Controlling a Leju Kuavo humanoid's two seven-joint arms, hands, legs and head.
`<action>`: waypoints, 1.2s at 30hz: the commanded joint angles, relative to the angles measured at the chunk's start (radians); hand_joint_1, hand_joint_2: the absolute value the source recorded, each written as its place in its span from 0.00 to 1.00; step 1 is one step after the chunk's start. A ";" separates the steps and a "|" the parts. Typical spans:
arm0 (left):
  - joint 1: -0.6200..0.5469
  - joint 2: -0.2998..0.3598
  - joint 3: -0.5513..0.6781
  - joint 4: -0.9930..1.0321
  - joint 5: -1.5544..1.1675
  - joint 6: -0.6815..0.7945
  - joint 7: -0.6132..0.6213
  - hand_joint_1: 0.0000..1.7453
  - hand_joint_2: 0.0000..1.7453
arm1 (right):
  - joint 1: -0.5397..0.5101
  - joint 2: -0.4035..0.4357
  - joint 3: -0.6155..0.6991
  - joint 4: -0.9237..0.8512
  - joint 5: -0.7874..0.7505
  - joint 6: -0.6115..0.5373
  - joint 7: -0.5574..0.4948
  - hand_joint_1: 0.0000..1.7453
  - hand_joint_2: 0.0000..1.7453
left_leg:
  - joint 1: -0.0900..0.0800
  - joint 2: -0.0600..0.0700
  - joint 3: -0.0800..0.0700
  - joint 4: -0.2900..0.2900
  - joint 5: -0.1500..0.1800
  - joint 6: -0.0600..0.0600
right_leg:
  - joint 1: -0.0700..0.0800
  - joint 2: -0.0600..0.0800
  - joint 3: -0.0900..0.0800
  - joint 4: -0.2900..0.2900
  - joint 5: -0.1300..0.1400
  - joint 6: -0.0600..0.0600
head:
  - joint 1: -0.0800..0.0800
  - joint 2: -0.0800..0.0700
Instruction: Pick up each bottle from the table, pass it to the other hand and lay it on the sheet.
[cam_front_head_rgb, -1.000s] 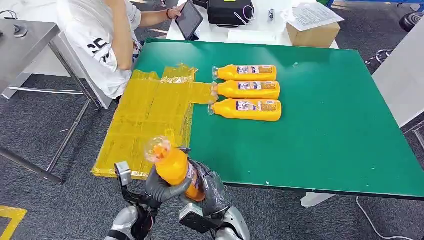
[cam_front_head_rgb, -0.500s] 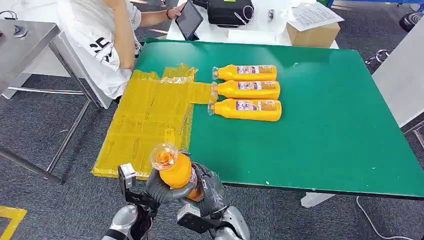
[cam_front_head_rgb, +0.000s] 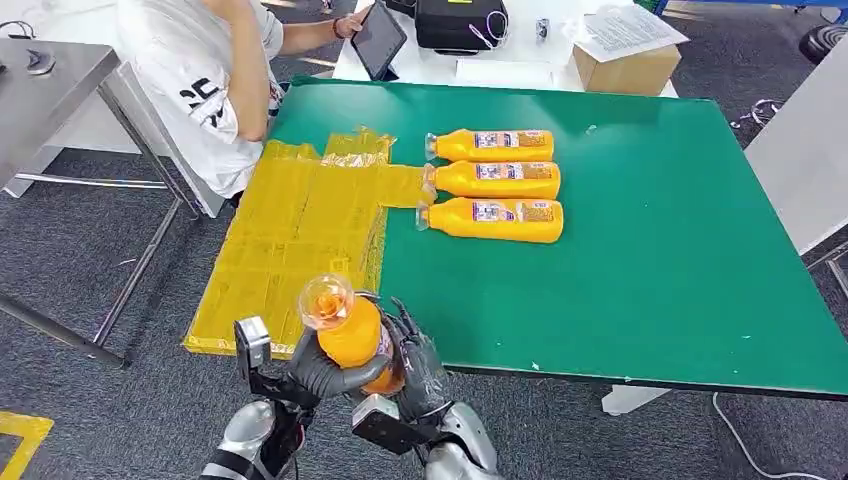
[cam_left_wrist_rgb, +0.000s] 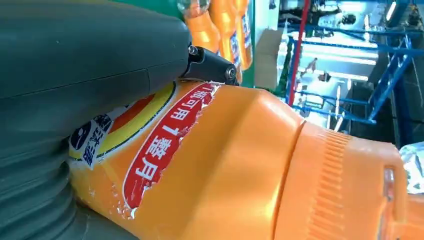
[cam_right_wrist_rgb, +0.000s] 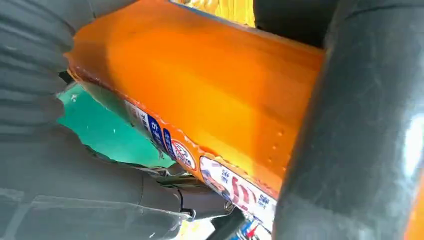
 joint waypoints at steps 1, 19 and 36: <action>-0.058 -0.012 0.073 -0.004 -0.016 0.118 -0.011 1.00 1.00 | 0.026 -0.031 -0.082 -0.241 -0.135 0.213 0.023 0.00 0.00 | 0.001 -0.002 0.001 0.001 -0.001 -0.001 | 0.001 -0.001 0.001 0.000 -0.001 -0.001 | 0.000 0.000; -0.185 -0.013 0.173 -0.065 -0.338 0.569 -0.108 1.00 1.00 | 0.111 -0.044 -0.100 -0.458 -0.212 0.221 -0.011 0.00 0.00 | 0.002 -0.003 0.003 0.000 -0.001 -0.002 | 0.002 -0.002 0.004 -0.001 -0.001 -0.002 | 0.000 0.000; -0.365 0.088 0.108 0.215 -0.928 0.810 -0.028 1.00 1.00 | 0.084 -0.064 -0.058 -0.547 -0.305 0.198 -0.012 0.00 0.00 | 0.001 0.001 0.003 0.000 0.000 -0.002 | 0.001 0.002 0.003 -0.001 0.000 -0.001 | 0.000 0.000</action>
